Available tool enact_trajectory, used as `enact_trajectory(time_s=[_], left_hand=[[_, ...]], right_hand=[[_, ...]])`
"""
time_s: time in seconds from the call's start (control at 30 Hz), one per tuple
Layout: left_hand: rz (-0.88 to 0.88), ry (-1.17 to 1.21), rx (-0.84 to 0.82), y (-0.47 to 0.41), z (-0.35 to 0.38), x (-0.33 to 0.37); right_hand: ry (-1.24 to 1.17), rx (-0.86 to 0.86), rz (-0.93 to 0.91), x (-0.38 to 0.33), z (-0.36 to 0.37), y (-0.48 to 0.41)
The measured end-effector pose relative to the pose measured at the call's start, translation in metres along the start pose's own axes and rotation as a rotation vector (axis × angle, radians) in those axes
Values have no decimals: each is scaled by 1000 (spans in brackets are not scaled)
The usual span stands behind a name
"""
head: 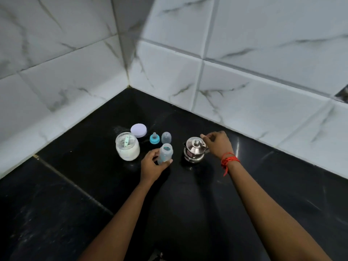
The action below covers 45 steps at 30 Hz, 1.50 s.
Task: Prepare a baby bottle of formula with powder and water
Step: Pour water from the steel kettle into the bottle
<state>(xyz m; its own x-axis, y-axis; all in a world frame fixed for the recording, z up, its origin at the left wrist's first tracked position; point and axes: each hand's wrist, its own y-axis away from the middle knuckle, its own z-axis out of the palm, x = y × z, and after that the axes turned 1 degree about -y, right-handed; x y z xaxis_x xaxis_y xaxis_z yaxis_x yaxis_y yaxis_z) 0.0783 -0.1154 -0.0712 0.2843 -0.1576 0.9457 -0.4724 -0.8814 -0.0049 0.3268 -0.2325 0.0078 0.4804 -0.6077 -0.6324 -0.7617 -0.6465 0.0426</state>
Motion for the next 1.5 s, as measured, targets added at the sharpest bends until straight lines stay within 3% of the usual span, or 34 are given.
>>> enact_trajectory(time_s=[0.1, 0.27, 0.43, 0.53, 0.8, 1.13, 1.5], left_hand=[[-12, 10, -62, 4, 9, 3], [-17, 8, -161, 8, 22, -2], [-23, 6, -196, 16, 23, -9], [-22, 6, -190, 16, 23, -12], [0, 66, -144, 11, 24, -7], [276, 157, -17, -33, 13, 85], [309, 199, 56, -33, 6, 100]], right_hand=[[5, -88, 50, 31, 2, 12], [-162, -19, 0, 40, 11, 30], [-650, -158, 123, 39, 22, 41], [-815, -124, 188, 38, 36, 48], [-813, -91, 96, 30, 16, 43], [-819, 102, -207, -60, -93, 12], [-542, 5, -397, -127, -146, 11]])
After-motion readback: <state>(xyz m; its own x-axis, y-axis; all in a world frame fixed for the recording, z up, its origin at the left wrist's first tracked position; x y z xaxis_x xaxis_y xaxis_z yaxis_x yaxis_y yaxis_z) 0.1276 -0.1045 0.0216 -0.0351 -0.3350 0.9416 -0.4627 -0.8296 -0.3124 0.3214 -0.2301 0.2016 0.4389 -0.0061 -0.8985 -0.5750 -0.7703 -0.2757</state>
